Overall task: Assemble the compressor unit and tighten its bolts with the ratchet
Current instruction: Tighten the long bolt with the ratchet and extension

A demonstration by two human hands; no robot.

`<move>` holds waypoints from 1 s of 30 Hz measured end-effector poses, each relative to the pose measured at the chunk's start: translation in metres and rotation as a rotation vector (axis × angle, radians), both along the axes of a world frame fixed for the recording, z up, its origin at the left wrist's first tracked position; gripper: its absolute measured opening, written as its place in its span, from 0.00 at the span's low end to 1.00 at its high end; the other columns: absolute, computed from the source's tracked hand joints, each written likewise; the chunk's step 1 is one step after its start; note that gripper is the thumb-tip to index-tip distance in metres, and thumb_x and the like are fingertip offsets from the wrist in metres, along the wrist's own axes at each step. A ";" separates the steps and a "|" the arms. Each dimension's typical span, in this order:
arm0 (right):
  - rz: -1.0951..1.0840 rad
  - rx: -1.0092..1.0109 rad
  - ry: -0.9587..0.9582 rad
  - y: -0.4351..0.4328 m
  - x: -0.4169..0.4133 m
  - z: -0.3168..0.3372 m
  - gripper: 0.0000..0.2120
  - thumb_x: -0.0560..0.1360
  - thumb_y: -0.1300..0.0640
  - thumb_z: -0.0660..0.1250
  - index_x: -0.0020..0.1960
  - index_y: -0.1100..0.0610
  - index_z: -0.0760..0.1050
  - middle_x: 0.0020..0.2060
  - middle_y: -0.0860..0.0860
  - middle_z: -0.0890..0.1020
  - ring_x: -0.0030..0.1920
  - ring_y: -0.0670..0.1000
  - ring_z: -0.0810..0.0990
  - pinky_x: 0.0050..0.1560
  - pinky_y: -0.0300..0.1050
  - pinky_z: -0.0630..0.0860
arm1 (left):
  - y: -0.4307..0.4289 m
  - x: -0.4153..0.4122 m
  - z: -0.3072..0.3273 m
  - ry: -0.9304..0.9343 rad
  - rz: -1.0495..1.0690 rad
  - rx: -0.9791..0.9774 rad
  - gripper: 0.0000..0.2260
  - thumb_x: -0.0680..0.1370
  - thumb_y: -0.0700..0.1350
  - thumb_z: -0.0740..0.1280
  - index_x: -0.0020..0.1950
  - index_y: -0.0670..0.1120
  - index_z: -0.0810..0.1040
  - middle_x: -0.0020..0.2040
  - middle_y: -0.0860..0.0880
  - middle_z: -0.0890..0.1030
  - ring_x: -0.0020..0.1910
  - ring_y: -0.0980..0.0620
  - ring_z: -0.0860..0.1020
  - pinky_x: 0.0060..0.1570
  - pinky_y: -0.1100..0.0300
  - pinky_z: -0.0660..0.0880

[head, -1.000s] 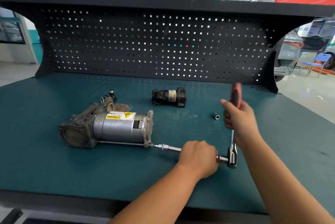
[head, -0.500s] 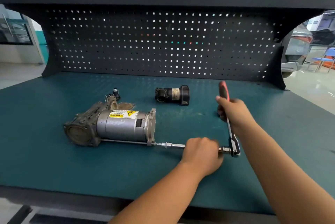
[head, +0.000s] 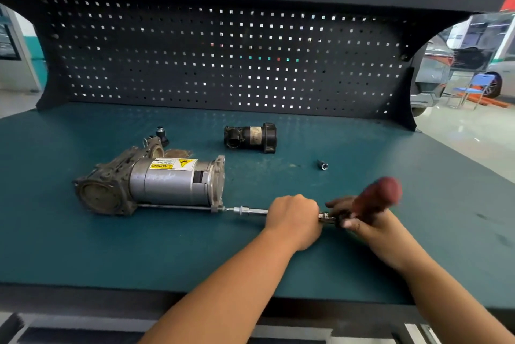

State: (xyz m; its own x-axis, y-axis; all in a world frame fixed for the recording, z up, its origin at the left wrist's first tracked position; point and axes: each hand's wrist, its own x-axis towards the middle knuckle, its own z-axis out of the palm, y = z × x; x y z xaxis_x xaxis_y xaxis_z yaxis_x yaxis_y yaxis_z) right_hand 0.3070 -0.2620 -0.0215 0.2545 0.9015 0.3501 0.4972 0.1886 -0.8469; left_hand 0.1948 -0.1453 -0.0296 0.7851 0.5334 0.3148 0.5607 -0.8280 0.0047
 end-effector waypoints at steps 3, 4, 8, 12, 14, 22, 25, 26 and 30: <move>-0.278 -0.032 0.043 0.017 0.001 -0.005 0.11 0.79 0.59 0.61 0.40 0.57 0.77 0.38 0.53 0.82 0.40 0.50 0.79 0.48 0.48 0.75 | 0.000 0.000 -0.001 0.007 -0.006 0.018 0.11 0.75 0.50 0.62 0.48 0.45 0.79 0.47 0.42 0.81 0.47 0.39 0.79 0.37 0.57 0.65; -0.356 -0.061 0.029 0.024 0.000 -0.004 0.14 0.80 0.54 0.60 0.39 0.58 0.76 0.34 0.52 0.80 0.36 0.50 0.77 0.45 0.48 0.74 | 0.000 -0.001 -0.001 0.003 -0.009 0.028 0.11 0.76 0.50 0.62 0.48 0.45 0.79 0.47 0.42 0.81 0.48 0.39 0.78 0.38 0.56 0.64; -0.368 -0.171 0.027 0.034 0.000 -0.005 0.20 0.77 0.44 0.61 0.32 0.54 0.67 0.24 0.44 0.66 0.26 0.44 0.64 0.33 0.44 0.61 | -0.001 -0.002 -0.001 -0.058 0.013 0.032 0.09 0.77 0.46 0.61 0.49 0.44 0.78 0.48 0.42 0.81 0.49 0.38 0.78 0.38 0.56 0.64; -0.134 -0.065 0.124 0.019 0.011 -0.006 0.11 0.75 0.49 0.65 0.38 0.55 0.74 0.30 0.45 0.75 0.34 0.45 0.72 0.36 0.36 0.70 | -0.002 -0.001 0.000 -0.023 0.005 0.034 0.10 0.78 0.47 0.59 0.48 0.45 0.80 0.47 0.42 0.81 0.47 0.39 0.79 0.37 0.56 0.64; 0.013 0.003 0.226 0.013 0.014 -0.007 0.07 0.70 0.56 0.67 0.47 0.57 0.77 0.38 0.46 0.82 0.42 0.43 0.79 0.46 0.33 0.74 | 0.000 -0.001 0.001 -0.003 0.016 0.027 0.09 0.76 0.45 0.61 0.47 0.45 0.80 0.47 0.43 0.81 0.46 0.39 0.79 0.36 0.56 0.64; -0.078 -0.030 0.072 0.014 0.006 -0.009 0.13 0.72 0.71 0.67 0.48 0.55 0.79 0.47 0.51 0.83 0.44 0.39 0.80 0.50 0.28 0.72 | 0.005 -0.002 -0.001 -0.005 0.028 0.034 0.07 0.77 0.46 0.61 0.44 0.46 0.77 0.45 0.43 0.80 0.45 0.40 0.78 0.35 0.57 0.63; -0.284 -0.067 -0.051 0.024 -0.001 -0.009 0.09 0.79 0.55 0.62 0.44 0.58 0.76 0.37 0.54 0.79 0.39 0.46 0.75 0.42 0.36 0.69 | 0.001 -0.003 0.000 -0.010 0.017 0.067 0.07 0.76 0.45 0.61 0.45 0.45 0.78 0.45 0.43 0.81 0.45 0.40 0.79 0.34 0.58 0.63; -0.340 -0.114 -0.082 0.028 -0.002 -0.008 0.14 0.79 0.51 0.60 0.42 0.59 0.75 0.34 0.53 0.76 0.36 0.48 0.72 0.38 0.37 0.67 | 0.000 -0.003 0.000 -0.016 0.016 0.071 0.07 0.76 0.45 0.61 0.45 0.45 0.78 0.45 0.43 0.81 0.45 0.40 0.79 0.34 0.58 0.63; -0.300 -0.120 -0.016 0.027 0.003 -0.006 0.12 0.79 0.52 0.62 0.42 0.59 0.76 0.32 0.48 0.76 0.35 0.47 0.72 0.38 0.40 0.69 | -0.001 -0.003 0.001 -0.007 0.026 0.064 0.08 0.77 0.45 0.60 0.45 0.46 0.79 0.45 0.44 0.81 0.45 0.41 0.79 0.34 0.57 0.63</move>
